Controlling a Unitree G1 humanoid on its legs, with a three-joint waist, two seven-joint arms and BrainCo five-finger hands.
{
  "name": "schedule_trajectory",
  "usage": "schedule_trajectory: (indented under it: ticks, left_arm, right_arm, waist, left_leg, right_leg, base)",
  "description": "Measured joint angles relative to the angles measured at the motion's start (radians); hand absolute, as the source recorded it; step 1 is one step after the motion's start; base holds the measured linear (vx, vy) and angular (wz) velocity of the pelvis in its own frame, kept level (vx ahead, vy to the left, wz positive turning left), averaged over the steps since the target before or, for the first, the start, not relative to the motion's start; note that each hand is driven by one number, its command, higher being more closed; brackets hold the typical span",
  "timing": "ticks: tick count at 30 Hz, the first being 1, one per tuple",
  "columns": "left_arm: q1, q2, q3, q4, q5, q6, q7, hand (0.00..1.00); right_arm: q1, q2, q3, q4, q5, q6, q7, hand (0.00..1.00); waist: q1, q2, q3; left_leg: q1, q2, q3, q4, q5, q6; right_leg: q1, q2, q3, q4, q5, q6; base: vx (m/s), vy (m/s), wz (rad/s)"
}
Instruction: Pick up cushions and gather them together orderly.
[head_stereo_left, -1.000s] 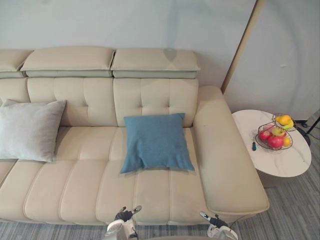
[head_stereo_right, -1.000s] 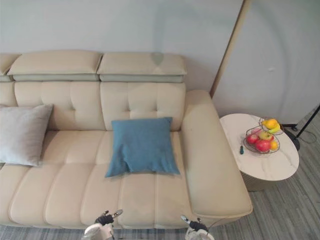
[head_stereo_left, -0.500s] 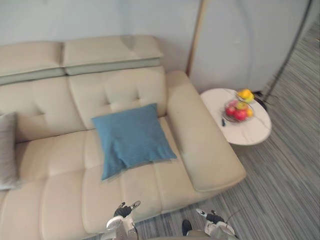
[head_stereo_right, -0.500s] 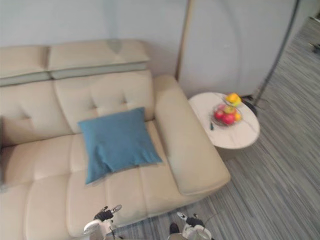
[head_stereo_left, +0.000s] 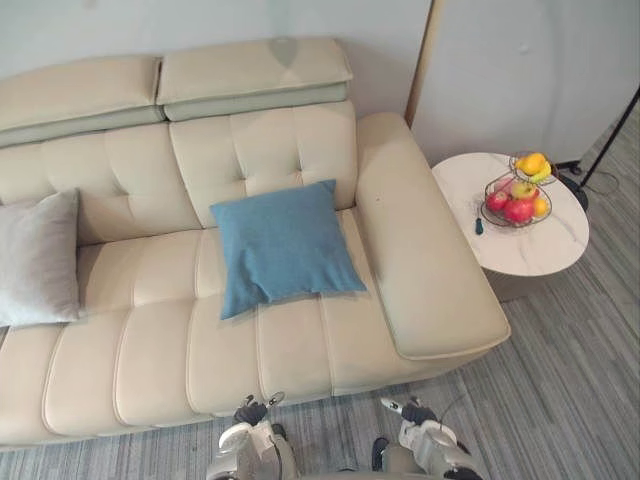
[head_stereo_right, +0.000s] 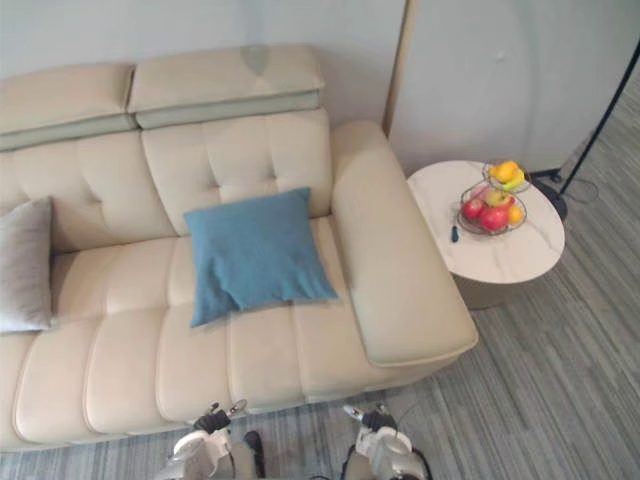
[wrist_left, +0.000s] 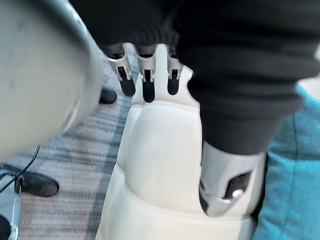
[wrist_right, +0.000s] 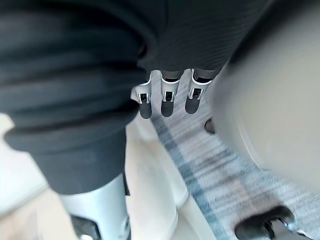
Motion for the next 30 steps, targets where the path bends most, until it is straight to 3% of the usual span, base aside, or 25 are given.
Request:
schedule_trajectory:
  ticks: [3, 5, 6, 7, 11, 16, 19, 20, 22, 23, 24, 26, 28, 30]
  left_arm:
    - [0.003, 0.000, 0.001, -0.004, 0.000, 0.000, -0.013, 0.00]
    - [0.011, -0.006, 0.004, -0.004, 0.000, 0.001, -0.012, 0.00]
    - [0.013, -0.007, 0.004, -0.005, 0.000, 0.002, -0.012, 0.00]
    - [0.012, -0.003, 0.015, -0.009, 0.000, 0.001, -0.008, 0.00]
    - [0.022, 0.003, 0.015, -0.005, 0.002, 0.001, -0.002, 0.00]
    - [0.015, 0.001, 0.014, 0.017, 0.018, 0.003, -0.003, 0.00]
    - [0.003, 0.001, 0.016, 0.032, 0.021, 0.003, -0.004, 0.00]
    - [0.003, -0.002, 0.029, 0.032, 0.022, 0.003, -0.005, 0.00]
    - [0.007, -0.004, 0.054, 0.032, 0.022, 0.004, -0.004, 0.00]
    - [0.014, -0.003, 0.054, 0.032, 0.022, 0.005, -0.004, 0.00]
    - [0.005, -0.012, 0.050, 0.031, 0.019, 0.006, -0.004, 0.00]
    - [0.018, -0.010, 0.053, 0.030, 0.013, 0.004, -0.005, 0.00]
    - [0.028, -0.011, 0.061, 0.031, 0.006, 0.004, -0.006, 0.00]
    - [0.020, -0.004, 0.072, 0.030, 0.006, 0.005, -0.008, 0.00]
  right_arm:
    - [0.012, -0.001, 0.000, -0.005, 0.000, -0.004, -0.004, 0.00]
    - [0.011, -0.001, -0.001, -0.009, 0.000, -0.004, -0.004, 0.00]
    - [0.012, 0.000, -0.004, -0.015, 0.000, -0.003, -0.004, 0.00]
    - [0.020, 0.009, -0.017, -0.021, 0.000, -0.001, -0.004, 0.00]
    - [0.033, 0.032, -0.014, -0.024, 0.000, 0.002, -0.003, 0.00]
    - [0.046, 0.037, -0.012, -0.032, 0.001, -0.002, -0.001, 0.00]
    - [0.045, 0.030, -0.007, -0.034, 0.002, -0.002, 0.002, 0.00]
    - [0.042, 0.030, -0.003, -0.034, 0.002, -0.002, 0.004, 0.00]
    - [0.032, 0.033, 0.005, -0.032, 0.000, -0.002, 0.009, 0.00]
    - [0.023, 0.033, 0.001, -0.032, 0.000, 0.000, 0.009, 0.00]
    - [0.023, 0.027, -0.034, -0.037, -0.001, 0.000, 0.009, 0.00]
    - [0.030, 0.028, -0.067, -0.036, -0.004, -0.001, 0.009, 0.00]
    - [0.032, 0.026, -0.082, -0.036, -0.003, -0.004, 0.009, 0.00]
    - [0.031, 0.019, -0.097, -0.037, 0.000, -0.008, 0.010, 0.00]
  waist:
    - [-0.007, -0.017, 0.003]
    - [-0.010, -0.010, -0.001]
    - [-0.012, 0.002, -0.008]
    - [-0.011, -0.016, -0.012]
    - [-0.006, -0.023, -0.026]
    - [-0.008, -0.029, -0.038]
    - [-0.008, -0.022, -0.040]
    - [-0.008, -0.018, -0.040]
    - [0.003, -0.005, -0.048]
    - [0.002, 0.003, -0.043]
    - [-0.009, 0.004, -0.041]
    - [-0.004, 0.010, -0.037]
    - [-0.007, 0.020, -0.040]
    - [-0.009, 0.014, -0.033]
  left_leg:
    - [0.031, -0.038, -0.010, 0.130, -0.102, 0.013]
    - [0.067, -0.053, -0.022, 0.081, -0.141, 0.013]
    - [0.079, -0.052, -0.022, 0.043, -0.163, -0.004]
    - [0.075, -0.059, -0.005, 0.029, -0.157, 0.010]
    - [0.093, -0.084, 0.052, 0.016, -0.162, 0.030]
    - [0.144, -0.085, 0.109, -0.008, -0.168, 0.022]
    - [0.168, -0.070, 0.188, 0.008, -0.176, 0.015]
    - [0.176, -0.057, 0.220, 0.008, -0.179, 0.016]
    - [0.178, -0.015, 0.314, 0.008, -0.179, 0.019]
    - [0.182, -0.008, 0.354, 0.008, -0.180, 0.020]
    - [0.214, -0.004, 0.412, 0.000, -0.181, 0.019]
    - [0.273, -0.008, 0.447, 0.002, -0.182, 0.017]
    - [0.304, 0.011, 0.442, 0.023, -0.181, 0.016]
    - [0.241, 0.075, 0.389, 0.238, -0.178, 0.020]
  right_leg:
    - [-0.005, -0.025, 0.002, -0.008, 0.022, 0.008]
    - [-0.010, -0.022, 0.005, -0.020, 0.032, 0.016]
    - [-0.016, -0.016, 0.005, -0.020, 0.035, 0.031]
    - [-0.017, -0.024, 0.012, -0.038, 0.052, 0.044]
    - [0.031, -0.032, 0.066, -0.158, 0.148, 0.059]
    - [0.064, -0.020, 0.114, -0.231, 0.192, 0.067]
    - [0.044, 0.015, 0.177, -0.228, 0.211, 0.072]
    - [0.023, 0.033, 0.166, -0.226, 0.229, 0.051]
    - [-0.029, 0.069, 0.040, -0.238, 0.285, -0.029]
    - [-0.040, 0.059, -0.068, -0.231, 0.252, -0.073]
    - [-0.057, 0.004, -0.269, -0.150, 0.167, -0.109]
    - [-0.035, -0.023, -0.353, -0.101, 0.157, -0.098]
    - [-0.030, 0.019, -0.281, -0.082, 0.128, -0.090]
    - [-0.044, 0.041, -0.237, -0.055, 0.084, -0.100]
  base:
    - [-0.13, 0.033, 0.12]
    - [-0.14, 0.120, 0.08]
    - [-0.19, 0.164, 0.03]
    - [-0.15, 0.179, -0.10]
    - [-0.04, 0.154, -0.36]
    - [0.04, 0.076, -0.36]
    - [0.11, 0.041, -0.78]
    - [0.07, -0.005, -1.04]
    - [0.06, -0.058, -1.62]
    - [0.04, -0.115, -1.60]
    - [0.04, -0.099, -1.10]
    - [0.09, -0.105, -1.16]
    - [0.09, -0.160, -1.02]
    - [0.10, -0.230, -0.73]
